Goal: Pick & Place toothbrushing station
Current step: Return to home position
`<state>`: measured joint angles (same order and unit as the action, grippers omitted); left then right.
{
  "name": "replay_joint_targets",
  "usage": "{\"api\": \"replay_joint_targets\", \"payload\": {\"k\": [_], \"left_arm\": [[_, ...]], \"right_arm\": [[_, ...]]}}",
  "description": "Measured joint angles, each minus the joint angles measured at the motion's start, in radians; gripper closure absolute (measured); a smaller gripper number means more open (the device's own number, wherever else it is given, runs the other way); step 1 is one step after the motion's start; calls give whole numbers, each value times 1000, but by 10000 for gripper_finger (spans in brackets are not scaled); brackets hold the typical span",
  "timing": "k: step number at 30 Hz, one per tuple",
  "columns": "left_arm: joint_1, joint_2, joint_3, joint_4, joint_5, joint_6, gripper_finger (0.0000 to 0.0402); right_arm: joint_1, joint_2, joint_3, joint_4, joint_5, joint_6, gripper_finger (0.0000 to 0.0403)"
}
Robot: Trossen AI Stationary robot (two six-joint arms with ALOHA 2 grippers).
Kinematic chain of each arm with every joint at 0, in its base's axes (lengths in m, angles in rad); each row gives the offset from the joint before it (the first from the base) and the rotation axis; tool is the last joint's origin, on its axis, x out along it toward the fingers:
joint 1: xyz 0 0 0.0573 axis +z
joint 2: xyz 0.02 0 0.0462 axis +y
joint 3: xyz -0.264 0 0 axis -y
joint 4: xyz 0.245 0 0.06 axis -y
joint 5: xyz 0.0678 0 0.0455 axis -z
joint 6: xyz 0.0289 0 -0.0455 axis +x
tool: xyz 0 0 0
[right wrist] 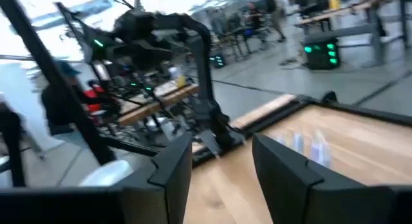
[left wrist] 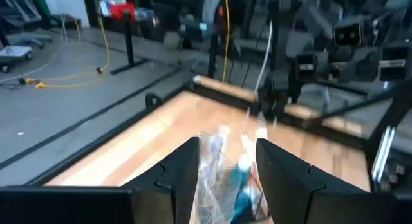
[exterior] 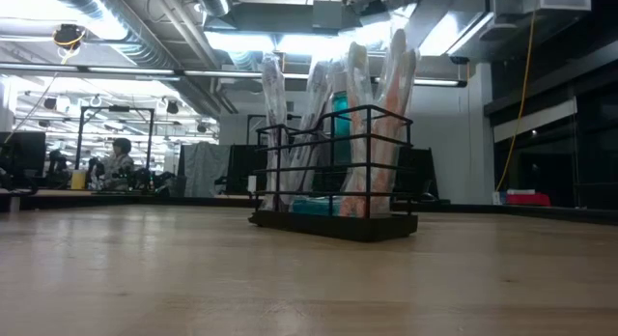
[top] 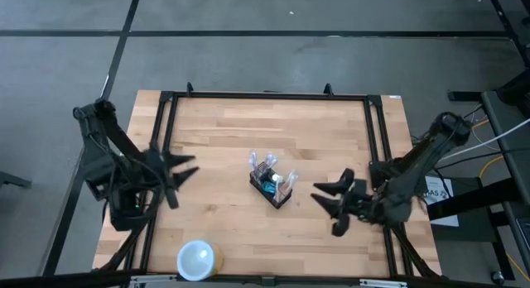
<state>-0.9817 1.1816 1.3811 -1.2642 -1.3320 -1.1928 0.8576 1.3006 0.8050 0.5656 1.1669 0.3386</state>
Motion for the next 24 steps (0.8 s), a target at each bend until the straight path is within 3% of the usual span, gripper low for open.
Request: {"api": "replay_joint_targets", "payload": {"k": [6,10,18,24], "left_arm": [[-69,-29,-19,-220,-132,-256,252],[-48,-40,-163,-225,-155,-424,252],[-6,-49,-519,-228,-217,-791,258],[57,-81,-630,-230,-241,-811,269]], "right_arm": [[2,-149,-1,-201,-30,-23,249],[-46,-197,-55,-286,-101,64,250],[-205,-227,-229,-189,-422,94,250],[-333,-229,-396,121,-578,-27,250]]}}
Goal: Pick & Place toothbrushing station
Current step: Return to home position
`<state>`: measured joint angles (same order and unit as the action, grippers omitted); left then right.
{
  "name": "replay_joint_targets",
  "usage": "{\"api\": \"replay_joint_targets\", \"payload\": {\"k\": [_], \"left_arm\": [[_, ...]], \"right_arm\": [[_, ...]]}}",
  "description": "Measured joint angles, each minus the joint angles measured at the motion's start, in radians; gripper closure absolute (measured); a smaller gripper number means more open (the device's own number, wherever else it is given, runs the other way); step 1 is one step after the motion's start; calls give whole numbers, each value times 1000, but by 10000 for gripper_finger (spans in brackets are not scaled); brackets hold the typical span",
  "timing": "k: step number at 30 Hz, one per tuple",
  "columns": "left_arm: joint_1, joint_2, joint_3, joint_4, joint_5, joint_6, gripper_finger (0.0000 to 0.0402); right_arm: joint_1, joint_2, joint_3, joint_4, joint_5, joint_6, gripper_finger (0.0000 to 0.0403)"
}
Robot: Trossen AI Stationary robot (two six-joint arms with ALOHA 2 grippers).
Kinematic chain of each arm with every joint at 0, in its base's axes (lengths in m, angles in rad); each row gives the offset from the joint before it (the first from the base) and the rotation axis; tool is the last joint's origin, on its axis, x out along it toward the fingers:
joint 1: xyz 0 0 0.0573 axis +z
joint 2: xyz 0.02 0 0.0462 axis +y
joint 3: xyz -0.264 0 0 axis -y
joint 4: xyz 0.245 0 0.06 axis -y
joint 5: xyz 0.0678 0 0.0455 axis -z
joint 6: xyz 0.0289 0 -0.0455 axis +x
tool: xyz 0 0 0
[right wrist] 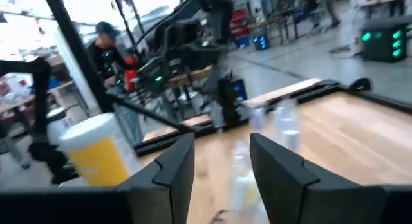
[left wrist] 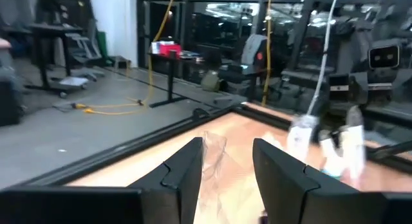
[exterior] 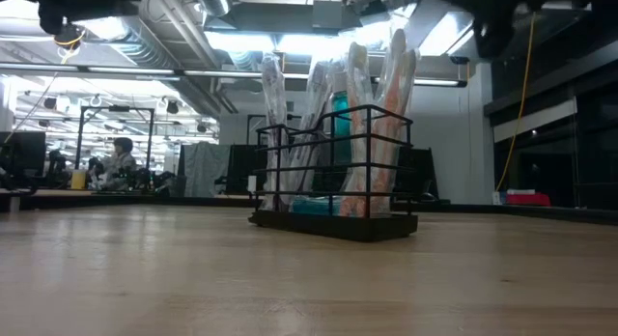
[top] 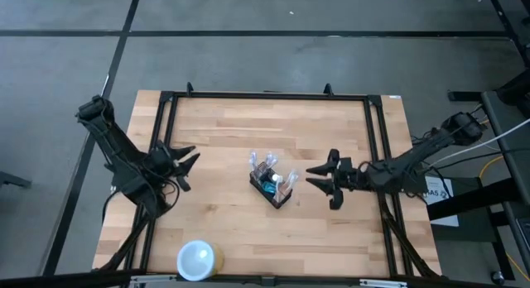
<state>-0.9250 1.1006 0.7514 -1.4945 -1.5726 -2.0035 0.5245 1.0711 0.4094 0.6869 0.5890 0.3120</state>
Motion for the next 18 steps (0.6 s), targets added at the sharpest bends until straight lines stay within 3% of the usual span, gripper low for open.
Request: {"api": "replay_joint_targets", "payload": {"k": [5,8,13,18], "left_arm": [[66,4,-9,1,0,101,270],[112,1,-9,-29,-1,168,270],[158,-5,-30,-64,-3,168,271],[96,-6,-167,62,1,63,278]], "right_arm": [[-73,-16,-100,98,-16,-34,250],[-95,-23,-145,91,26,-58,250],[-125,-45,-267,98,66,-22,250],[-146,-59,-396,219,36,-5,250]]}}
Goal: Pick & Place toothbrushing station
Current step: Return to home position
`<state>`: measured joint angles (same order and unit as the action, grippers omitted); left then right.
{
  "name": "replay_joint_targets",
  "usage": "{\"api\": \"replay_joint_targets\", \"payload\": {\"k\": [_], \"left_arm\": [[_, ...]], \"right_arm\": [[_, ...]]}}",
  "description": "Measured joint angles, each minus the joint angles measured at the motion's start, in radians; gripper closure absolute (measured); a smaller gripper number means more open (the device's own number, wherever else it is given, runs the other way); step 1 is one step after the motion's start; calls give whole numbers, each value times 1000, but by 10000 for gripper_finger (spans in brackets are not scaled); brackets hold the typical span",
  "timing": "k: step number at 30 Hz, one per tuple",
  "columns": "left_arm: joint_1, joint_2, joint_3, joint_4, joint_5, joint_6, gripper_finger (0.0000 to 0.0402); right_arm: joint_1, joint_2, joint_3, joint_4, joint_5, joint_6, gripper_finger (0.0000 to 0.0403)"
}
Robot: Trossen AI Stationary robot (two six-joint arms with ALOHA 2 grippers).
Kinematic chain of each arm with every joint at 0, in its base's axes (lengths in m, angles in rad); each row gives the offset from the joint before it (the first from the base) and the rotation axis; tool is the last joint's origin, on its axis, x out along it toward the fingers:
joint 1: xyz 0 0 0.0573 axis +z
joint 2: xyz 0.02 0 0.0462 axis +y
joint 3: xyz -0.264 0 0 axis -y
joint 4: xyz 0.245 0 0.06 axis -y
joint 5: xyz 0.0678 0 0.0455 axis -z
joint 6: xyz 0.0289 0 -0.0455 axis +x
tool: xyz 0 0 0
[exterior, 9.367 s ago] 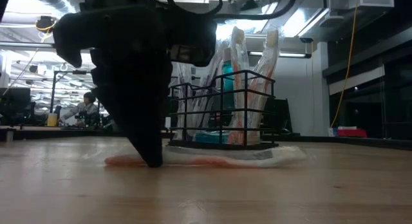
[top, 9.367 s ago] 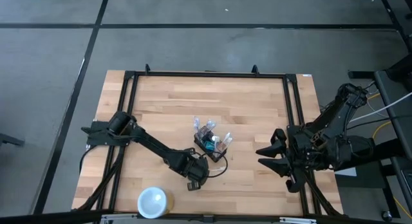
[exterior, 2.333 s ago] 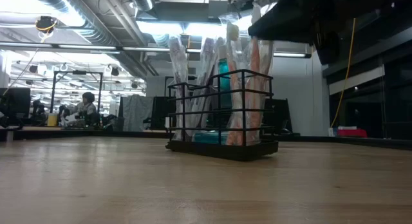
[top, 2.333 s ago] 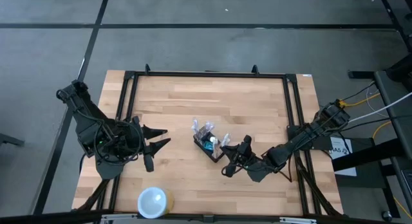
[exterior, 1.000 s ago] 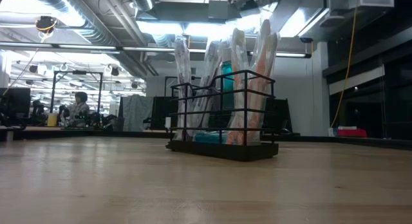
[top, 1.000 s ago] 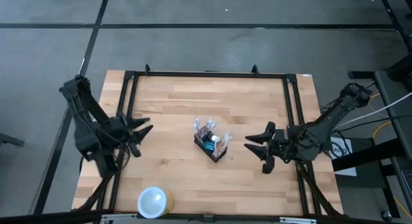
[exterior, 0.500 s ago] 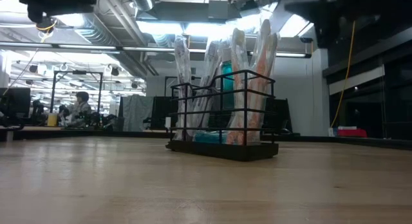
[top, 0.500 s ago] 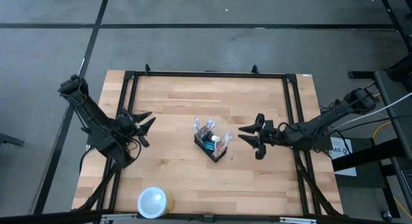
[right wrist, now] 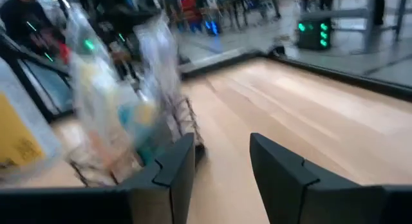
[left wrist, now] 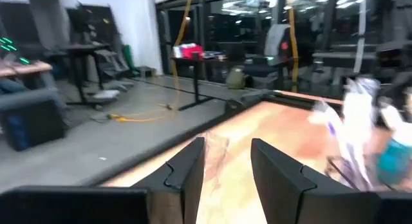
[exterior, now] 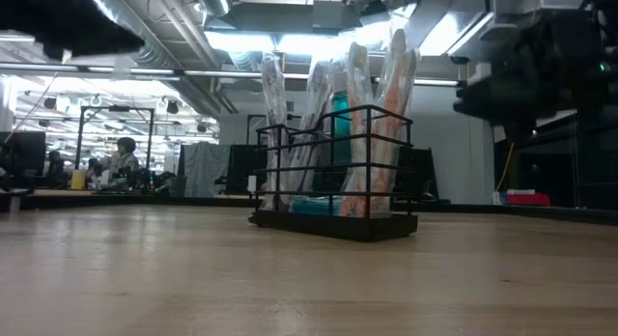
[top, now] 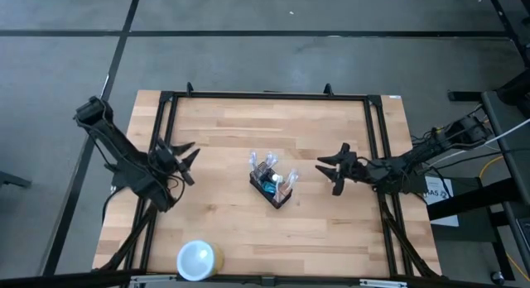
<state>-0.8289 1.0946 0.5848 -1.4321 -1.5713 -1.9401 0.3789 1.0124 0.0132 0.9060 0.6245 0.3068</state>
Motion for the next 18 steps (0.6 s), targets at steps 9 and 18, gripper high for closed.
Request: {"api": "replay_joint_targets", "payload": {"k": [9,18], "left_arm": [[-92,-1,-183,87,0,-144,308],[-169,-4,-310,247,45,-162,312]], "right_arm": [[-59,-11,2,-34,-31,-80,250],[-60,-10,2,-48,-221,-36,250]]}}
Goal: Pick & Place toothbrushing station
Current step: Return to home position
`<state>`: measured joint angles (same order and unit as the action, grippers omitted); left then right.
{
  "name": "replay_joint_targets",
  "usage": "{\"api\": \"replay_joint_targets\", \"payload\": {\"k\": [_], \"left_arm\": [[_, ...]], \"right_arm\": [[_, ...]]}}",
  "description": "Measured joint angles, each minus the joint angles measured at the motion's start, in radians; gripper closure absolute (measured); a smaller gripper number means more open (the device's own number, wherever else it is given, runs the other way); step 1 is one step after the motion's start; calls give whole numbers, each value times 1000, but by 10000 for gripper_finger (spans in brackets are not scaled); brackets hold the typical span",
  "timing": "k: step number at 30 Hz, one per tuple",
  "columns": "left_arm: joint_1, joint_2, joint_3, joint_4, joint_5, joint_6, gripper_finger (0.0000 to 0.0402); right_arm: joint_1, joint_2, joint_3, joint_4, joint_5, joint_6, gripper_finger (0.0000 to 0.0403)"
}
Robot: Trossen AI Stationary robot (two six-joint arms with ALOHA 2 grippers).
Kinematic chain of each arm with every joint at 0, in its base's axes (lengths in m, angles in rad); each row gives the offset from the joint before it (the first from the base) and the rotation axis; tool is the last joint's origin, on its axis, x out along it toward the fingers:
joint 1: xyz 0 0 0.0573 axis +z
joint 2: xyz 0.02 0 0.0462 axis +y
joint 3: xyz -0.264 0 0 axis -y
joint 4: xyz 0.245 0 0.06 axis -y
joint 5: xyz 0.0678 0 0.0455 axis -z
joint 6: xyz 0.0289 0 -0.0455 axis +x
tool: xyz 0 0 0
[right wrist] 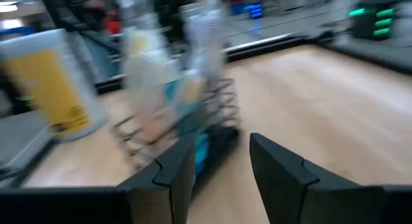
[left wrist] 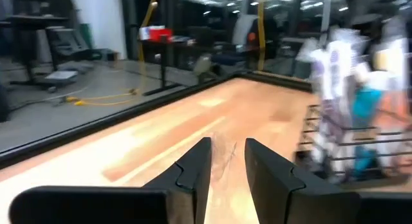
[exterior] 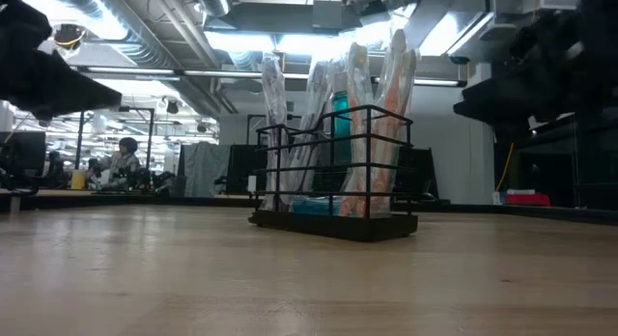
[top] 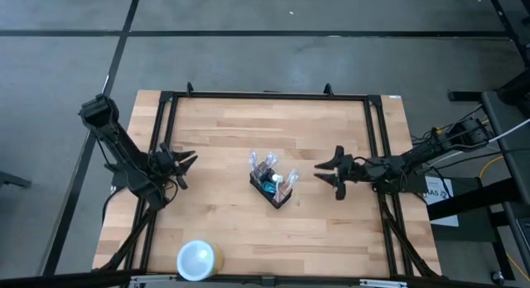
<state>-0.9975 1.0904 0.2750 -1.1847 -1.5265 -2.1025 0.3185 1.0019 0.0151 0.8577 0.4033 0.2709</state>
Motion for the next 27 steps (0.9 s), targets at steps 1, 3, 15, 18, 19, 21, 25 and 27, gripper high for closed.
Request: {"api": "replay_joint_targets", "payload": {"k": [1,3,15,18,19,21,25,27], "left_arm": [[-17,0,1,0,-8,0,312],[-44,3,1,0,-5,4,314],[-130,-28,-8,20,122,5,368],[-80,-114,1,50,78,100,377],[-51,-137,6,123,36,180,379],[14,-171,6,322,-10,378,381],[164,-184,-28,841,88,952,382],[281,-183,-94,1164,265,1307,382]], "right_arm": [[0,0,0,1,-41,6,250],[-1,0,0,0,-107,6,250],[-1,0,0,-3,-205,5,250],[-1,0,0,-10,-205,5,250],[-1,0,0,-13,-205,5,250],[-1,0,0,-12,-205,5,250],[-1,0,0,-14,-205,5,250],[-1,0,0,-16,-205,5,250]]}}
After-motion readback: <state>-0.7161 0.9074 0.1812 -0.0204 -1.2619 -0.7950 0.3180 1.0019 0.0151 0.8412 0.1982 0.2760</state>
